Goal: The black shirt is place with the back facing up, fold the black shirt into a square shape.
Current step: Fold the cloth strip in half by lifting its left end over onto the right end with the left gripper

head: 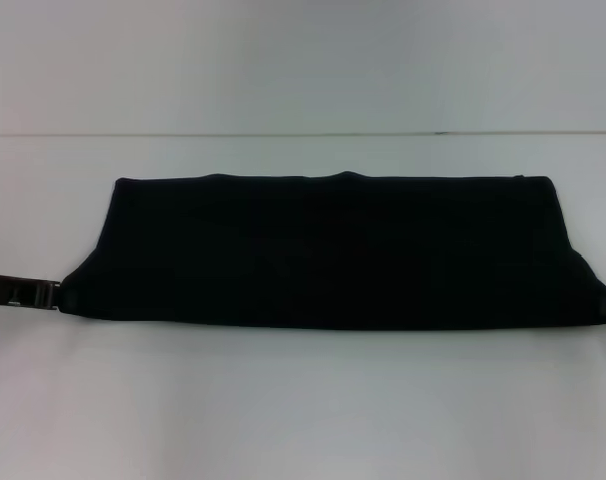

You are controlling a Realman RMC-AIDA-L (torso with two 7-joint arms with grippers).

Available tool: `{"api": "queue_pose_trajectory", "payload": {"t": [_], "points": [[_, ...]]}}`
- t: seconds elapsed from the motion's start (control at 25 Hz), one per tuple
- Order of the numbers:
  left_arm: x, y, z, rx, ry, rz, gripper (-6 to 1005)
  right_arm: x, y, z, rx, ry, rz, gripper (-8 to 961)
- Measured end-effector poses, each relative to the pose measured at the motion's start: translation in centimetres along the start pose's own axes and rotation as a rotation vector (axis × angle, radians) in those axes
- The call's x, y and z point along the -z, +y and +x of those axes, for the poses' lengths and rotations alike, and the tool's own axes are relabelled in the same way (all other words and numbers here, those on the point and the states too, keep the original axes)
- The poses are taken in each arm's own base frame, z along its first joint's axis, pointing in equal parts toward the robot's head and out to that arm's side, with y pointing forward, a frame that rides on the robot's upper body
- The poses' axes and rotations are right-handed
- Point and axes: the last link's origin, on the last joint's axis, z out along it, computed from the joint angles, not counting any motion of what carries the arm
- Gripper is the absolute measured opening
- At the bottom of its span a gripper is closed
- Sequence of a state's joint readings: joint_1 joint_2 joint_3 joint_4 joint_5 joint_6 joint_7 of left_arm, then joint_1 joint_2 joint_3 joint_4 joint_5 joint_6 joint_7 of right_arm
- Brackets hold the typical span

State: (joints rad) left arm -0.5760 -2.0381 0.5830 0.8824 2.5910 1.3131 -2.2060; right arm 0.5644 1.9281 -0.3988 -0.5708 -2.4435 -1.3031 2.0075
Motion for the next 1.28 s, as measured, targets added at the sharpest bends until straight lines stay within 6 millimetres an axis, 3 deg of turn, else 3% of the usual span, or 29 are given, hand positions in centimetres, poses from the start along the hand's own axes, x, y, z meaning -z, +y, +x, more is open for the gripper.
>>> {"api": "queue_pose_trajectory", "payload": {"t": [0.32, 0.56, 0.72, 0.88, 1.04, 1.2, 1.28], "points": [[0.2, 0.7, -0.3, 0.01, -0.03, -0.052, 35, 0.9, 0.3, -0.5, -0.005, -0.028, -0.033, 145], [1.1, -0.2, 0.0, 0.04, 0.007, 0.004, 39, 2.8, -0.2, -1.2, -0.02, -0.09, -0.024, 172], [2.5, -1.0, 0.1, 0.084, 0.04, 0.016, 212, 4.4, -0.6, -1.3, -0.042, -0.177, -0.041, 284], [3.4, 0.1, -0.4, 0.093, -0.006, -0.08, 320, 4.9, 0.5, -1.5, -0.004, -0.255, -0.136, 440], [3.9, 2.0, -0.9, 0.083, -0.092, -0.205, 406, 3.8, 1.9, -1.3, 0.059, -0.294, -0.21, 637], [3.2, 3.2, -1.2, 0.115, -0.144, -0.272, 493, 2.4, 2.9, -1.5, 0.124, -0.288, -0.243, 718], [2.5, 3.7, -1.1, 0.144, -0.174, -0.301, 654, 1.8, 3.5, -2.0, 0.169, -0.279, -0.261, 758]]}}
